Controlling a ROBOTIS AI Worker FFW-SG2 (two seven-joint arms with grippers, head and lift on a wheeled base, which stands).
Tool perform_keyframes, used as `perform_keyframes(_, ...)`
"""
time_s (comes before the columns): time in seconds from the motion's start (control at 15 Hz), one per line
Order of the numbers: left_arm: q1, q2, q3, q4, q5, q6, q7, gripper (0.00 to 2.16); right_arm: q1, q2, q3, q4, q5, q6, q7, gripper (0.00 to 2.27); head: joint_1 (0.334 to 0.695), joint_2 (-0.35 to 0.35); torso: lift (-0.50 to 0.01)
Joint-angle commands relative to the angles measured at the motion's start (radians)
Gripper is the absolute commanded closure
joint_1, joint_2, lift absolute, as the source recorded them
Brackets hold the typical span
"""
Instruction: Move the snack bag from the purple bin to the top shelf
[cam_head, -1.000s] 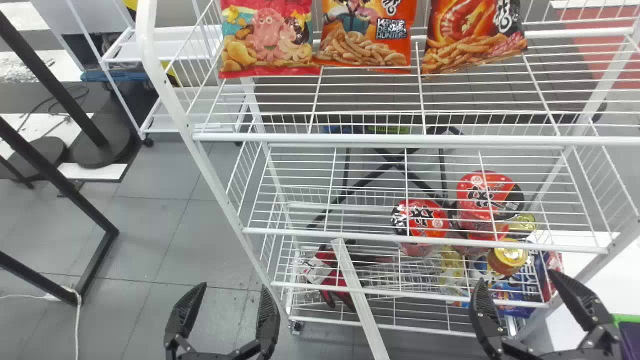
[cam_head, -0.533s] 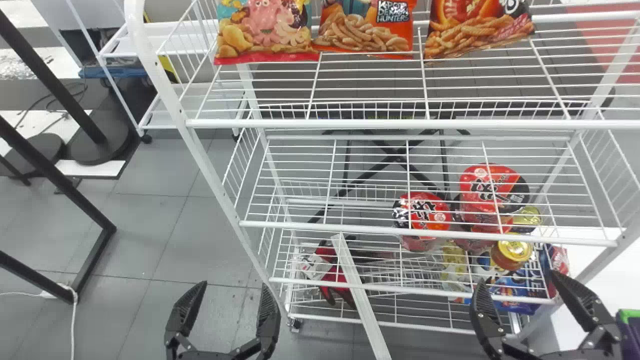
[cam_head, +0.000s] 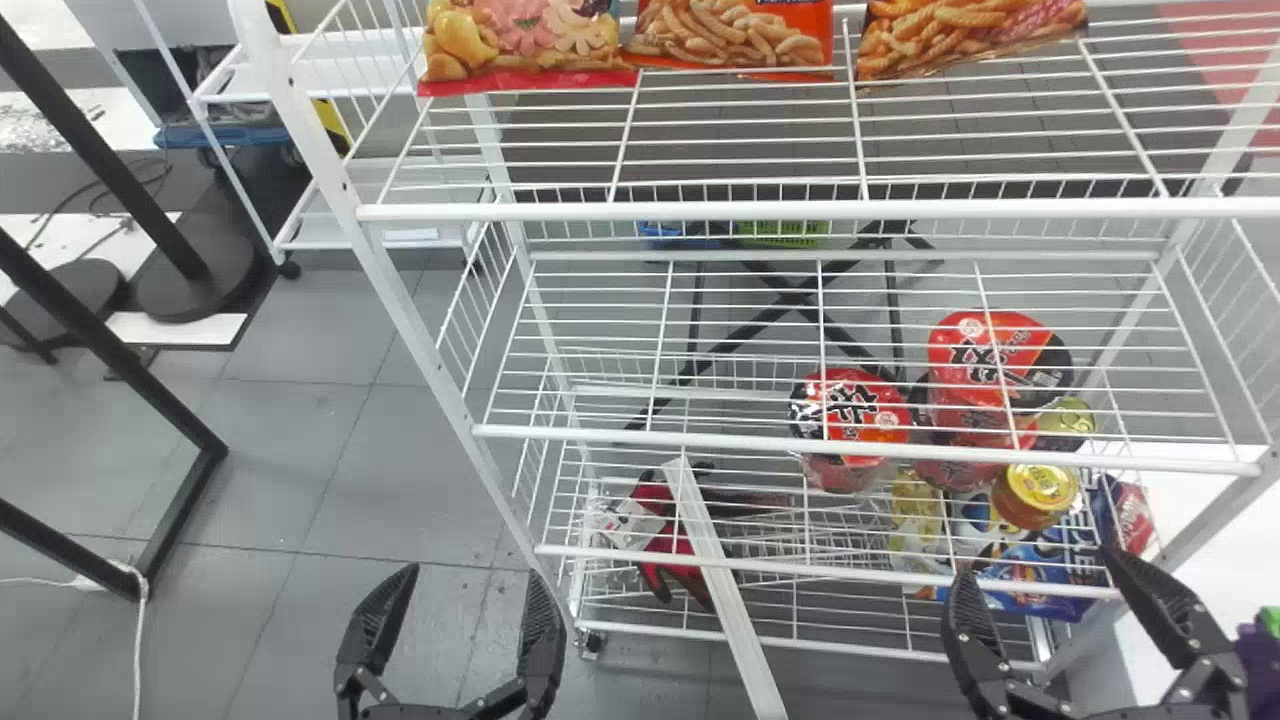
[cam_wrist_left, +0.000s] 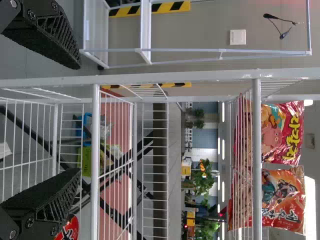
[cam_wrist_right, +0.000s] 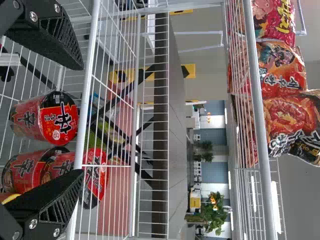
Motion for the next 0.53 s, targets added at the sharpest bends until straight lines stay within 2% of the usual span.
perform_keyframes(0.0, 0.006, 0.000, -0.002, -0.007, 0.000, 0.000, 0.000, 0.08, 0.011, -0.002, 0.000, -0.013, 0.001, 0.000, 0.000, 0.07, 0.695, 0.154, -0.288)
perform_keyframes(0.47, 0.009, -0.003, -0.012, -0.013, -0.001, 0.006, 0.002, 0.08, 0.037, -0.010, -0.011, -0.036, 0.005, -0.006, -0.001, 0.07, 0.695, 0.140, -0.316)
